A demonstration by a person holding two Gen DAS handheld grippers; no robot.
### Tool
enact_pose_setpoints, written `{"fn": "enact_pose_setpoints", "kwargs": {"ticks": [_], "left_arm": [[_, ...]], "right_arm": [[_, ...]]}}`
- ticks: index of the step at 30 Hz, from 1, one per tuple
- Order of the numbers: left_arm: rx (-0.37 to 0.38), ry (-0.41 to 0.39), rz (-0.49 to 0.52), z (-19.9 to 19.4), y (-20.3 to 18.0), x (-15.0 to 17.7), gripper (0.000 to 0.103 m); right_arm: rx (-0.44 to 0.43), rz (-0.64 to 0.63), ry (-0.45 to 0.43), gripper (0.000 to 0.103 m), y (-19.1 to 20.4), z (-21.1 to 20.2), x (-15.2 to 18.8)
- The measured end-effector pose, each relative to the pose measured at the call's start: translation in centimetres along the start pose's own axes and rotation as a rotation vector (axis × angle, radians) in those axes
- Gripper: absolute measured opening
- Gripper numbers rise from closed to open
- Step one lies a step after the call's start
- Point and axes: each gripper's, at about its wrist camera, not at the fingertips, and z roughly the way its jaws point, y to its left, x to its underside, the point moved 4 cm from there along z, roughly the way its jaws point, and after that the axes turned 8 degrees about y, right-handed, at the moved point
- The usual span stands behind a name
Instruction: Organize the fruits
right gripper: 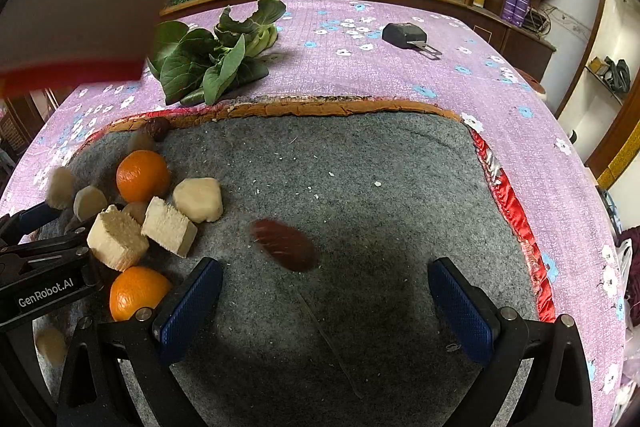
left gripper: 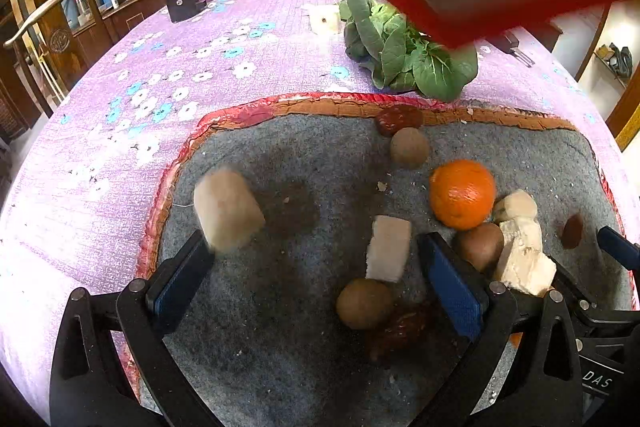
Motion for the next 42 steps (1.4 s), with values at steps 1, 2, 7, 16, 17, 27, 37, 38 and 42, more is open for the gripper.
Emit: {"fn": "enact_pose_setpoints", "kwargs": {"ticks": [1, 2, 7, 16, 17, 27, 37, 38, 42], "left_arm": [[0.000, 0.000, 0.000, 0.0, 0.0, 0.0, 0.103], [-0.001, 0.001, 0.000, 0.0, 0.1, 0.0, 0.103], [-0.002, 0.003, 0.001, -0.1, 0.0, -0.1, 0.103], [-0.002, 0.001, 0.000, -0.1, 0.0, 0.0, 0.103], [-0.002, 0.001, 0.000, -0.1, 0.0, -0.1, 0.103], [-0.002, 0.000, 0.000, -0.3, -0.1, -0.2, 0.103], [-0.001, 0.000, -0.001, -0.3, -0.1, -0.2, 0.103], [-0.001, -0.001, -0.001, -0.3, -0.1, -0.2, 0.103], [0.000, 0.000, -0.001, -0.3, 0.0, -0.3, 0.103]], "right_arm": [[0.000, 0.000, 0.000, 0.103, -0.2, 0.1, 0.2], [0.000, 0.000, 0.000, 0.103, -0.2, 0.1, 0.2], [-0.001, 0.000, 0.002, 0.103, -0.1, 0.1, 0.1], [-0.001, 0.000, 0.004, 0.103, -0.1, 0.1, 0.2], [-0.001, 0.000, 0.004, 0.103, -0.1, 0.1, 0.2], [-0.002, 0.000, 0.007, 0.103, -0.3, 0.2, 0.1], [-0.095, -0.080, 0.076, 0.103, -1.1, -1.0, 0.8], [-0.133, -0.077, 0.060, 0.103, -1.7, -1.7, 1.2], [-0.271, -0.045, -0.037, 0.103, -3.8, -4.4, 2.6]]}}
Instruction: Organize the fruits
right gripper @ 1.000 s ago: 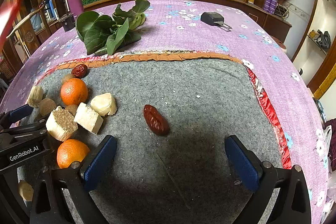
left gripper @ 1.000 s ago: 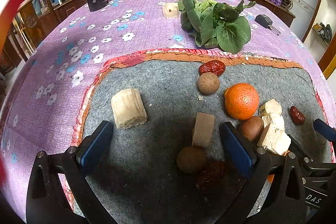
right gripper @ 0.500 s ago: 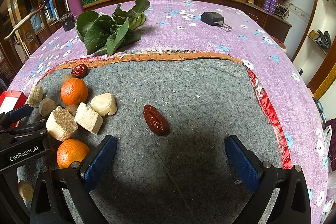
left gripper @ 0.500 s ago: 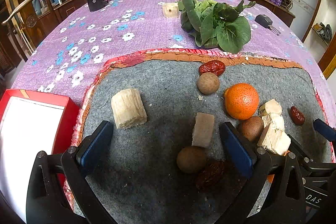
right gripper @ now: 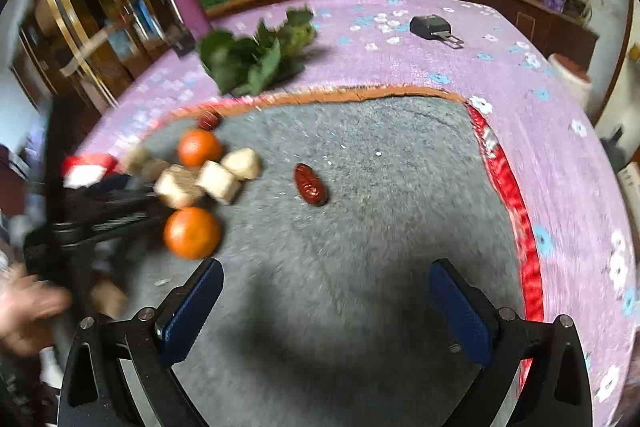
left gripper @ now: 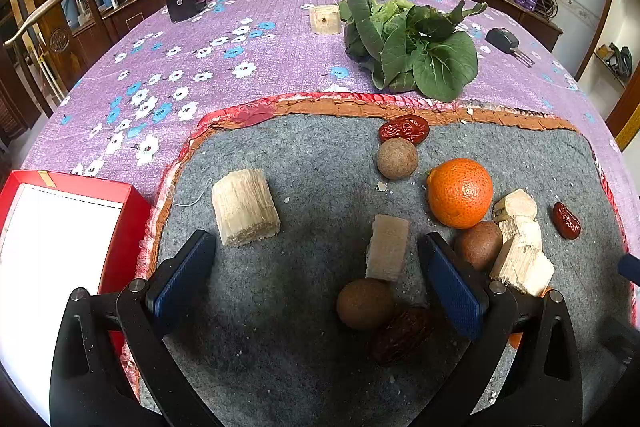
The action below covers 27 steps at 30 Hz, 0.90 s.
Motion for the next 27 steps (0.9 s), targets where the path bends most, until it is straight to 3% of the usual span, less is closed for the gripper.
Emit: {"fn": "enact_pose_setpoints", "kwargs": {"ticks": [1, 4, 6, 8, 11, 12, 14, 16, 18, 20, 21, 22, 27], "left_arm": [[0.003, 0.011, 0.007, 0.0, 0.0, 0.0, 0.103], [0.031, 0.069, 0.051, -1.0, 0.4, 0.4, 0.102], [0.059, 0.041, 0.011, -2.7, 1.5, 0.7, 0.101], [0.077, -0.039, 0.000, -5.5, 2.7, 1.6, 0.101], [-0.035, -0.072, 0.066, -9.1, 4.2, 2.7, 0.101], [-0.040, -0.078, 0.080, -9.9, 4.6, 3.4, 0.101], [-0.083, -0.052, 0.122, -11.2, 5.2, 4.4, 0.101], [-0.107, -0.074, 0.148, -11.9, 5.2, 5.7, 0.101], [-0.047, -0.041, 0.165, -12.0, 4.8, 7.0, 0.101], [-0.032, -0.004, 0.213, -12.2, 3.9, 7.3, 0.101], [-0.007, 0.006, 0.241, -12.0, 3.1, 7.6, 0.101], [0.020, -0.028, 0.248, -11.7, 2.5, 8.1, 0.101], [0.104, -0.050, 0.325, -10.9, -0.3, 8.5, 0.098]], "right_arm": [[0.004, -0.020, -0.074, 0.103, 0.3, -0.4, 0.1], [-0.055, -0.050, -0.099, 0.103, 1.8, -1.6, 0.4], [-0.076, -0.065, -0.074, 0.103, 2.9, -1.9, 0.0], [-0.088, -0.104, -0.039, 0.102, 4.7, -1.7, -0.6], [-0.093, -0.186, 0.033, 0.091, 7.6, -0.2, -1.1], [-0.082, -0.218, 0.048, 0.087, 8.5, 0.6, -1.4], [-0.053, -0.251, 0.079, 0.074, 9.8, 2.3, -1.8], [-0.049, -0.235, 0.133, 0.058, 9.9, 3.7, -2.0], [-0.015, -0.225, 0.176, 0.052, 9.9, 5.5, -2.2], [0.032, -0.248, 0.148, 0.046, 10.0, 5.4, -2.1], [0.035, -0.248, 0.135, 0.032, 9.9, 5.2, -2.1], [0.026, -0.240, 0.130, 0.032, 9.7, 5.0, -2.1], [-0.077, -0.158, 0.108, 0.032, 6.7, 3.9, -1.7]]}}
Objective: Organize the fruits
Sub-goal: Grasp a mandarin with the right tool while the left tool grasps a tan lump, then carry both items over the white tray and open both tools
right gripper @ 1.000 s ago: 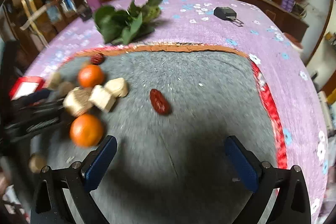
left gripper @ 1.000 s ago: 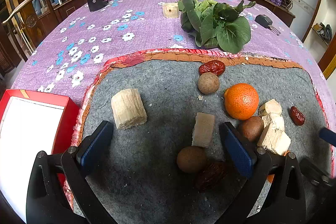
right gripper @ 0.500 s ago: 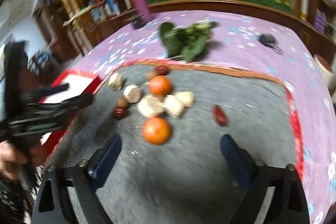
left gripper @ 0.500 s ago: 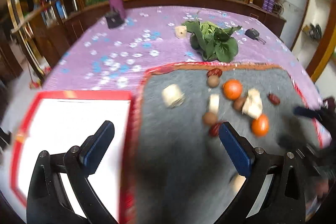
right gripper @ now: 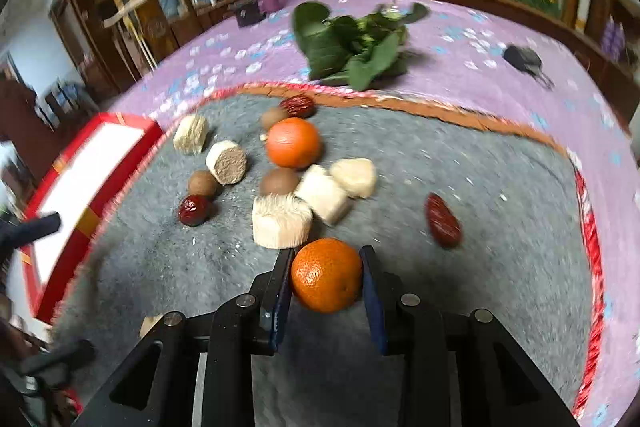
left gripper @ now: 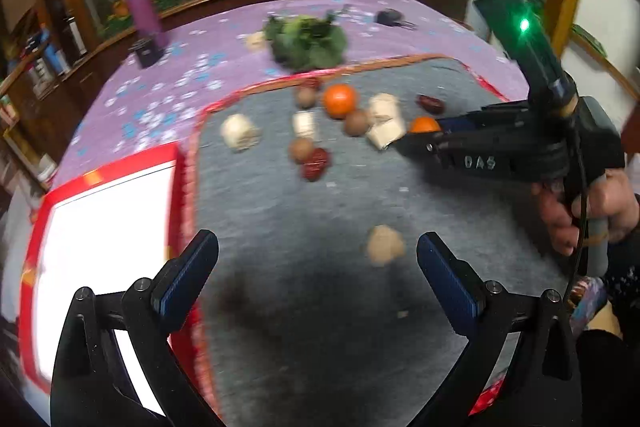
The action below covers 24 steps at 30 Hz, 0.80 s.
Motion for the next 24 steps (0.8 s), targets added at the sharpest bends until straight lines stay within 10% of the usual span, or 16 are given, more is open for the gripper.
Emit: {"fn": "enact_pose_setpoints", "kwargs": {"ticks": [8, 14, 24], "left_arm": [[0.109, 0.104, 0.069, 3.9, -3.1, 0.2, 0.047], [0.151, 0.111, 0.071, 4.2, -3.1, -0.2, 0.028], [0.156, 0.078, 0.072, 3.6, -3.0, 0.6, 0.025]], "right_arm": [[-0.164, 0.108, -0.106, 0.032, -3.4, -2.5, 1.2], [-0.182, 0.136, -0.126, 0.032, -3.7, -3.0, 1.0], [-0.221, 0.144, -0.146, 0.032, -3.7, -3.1, 1.3]]}}
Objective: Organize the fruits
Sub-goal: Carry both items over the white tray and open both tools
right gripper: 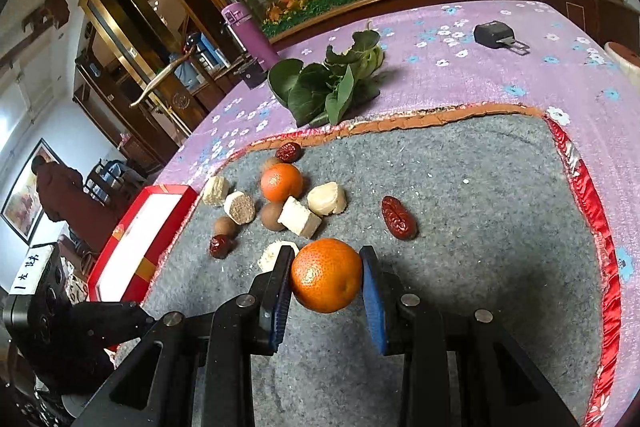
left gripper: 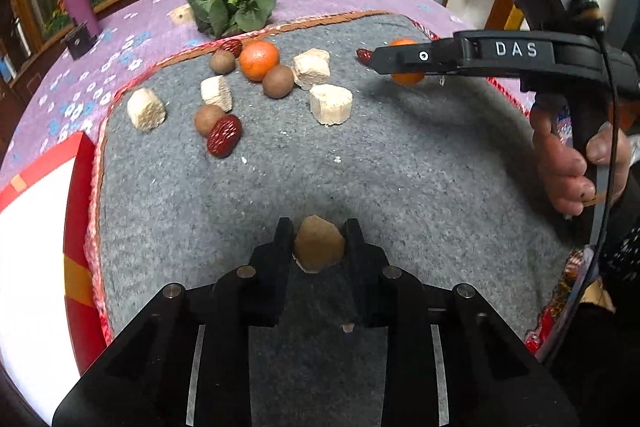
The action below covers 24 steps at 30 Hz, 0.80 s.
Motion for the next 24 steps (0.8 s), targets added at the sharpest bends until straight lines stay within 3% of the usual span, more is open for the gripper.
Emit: {"fn": "enact_pose_setpoints", "kwargs": {"ticks": [5, 12, 17, 24], "left_arm": [[-0.023, -0.084, -0.046, -3.5, 1.0, 0.8, 0.025], [-0.223, -0.205, -0.193, -9.9, 6.9, 3.5, 0.025], [-0.339, -0.189, -0.336, -11.6, 12.7, 7.8, 0.025], [-0.347, -0.140, -0.453, -10.8, 15.8, 12.4, 0.025]], "right_arm": [[-0.041, -0.004, 0.028, 0.032, 1.8, 0.7, 0.2], [-0.147, -0.153, 0.097, 0.032, 11.1, 3.7, 0.1], [-0.221, -0.250, 0.146, 0.031, 18.0, 6.8, 0.3], [-0.235, -0.381, 0.217, 0.031, 25.6, 11.5, 2.4]]}}
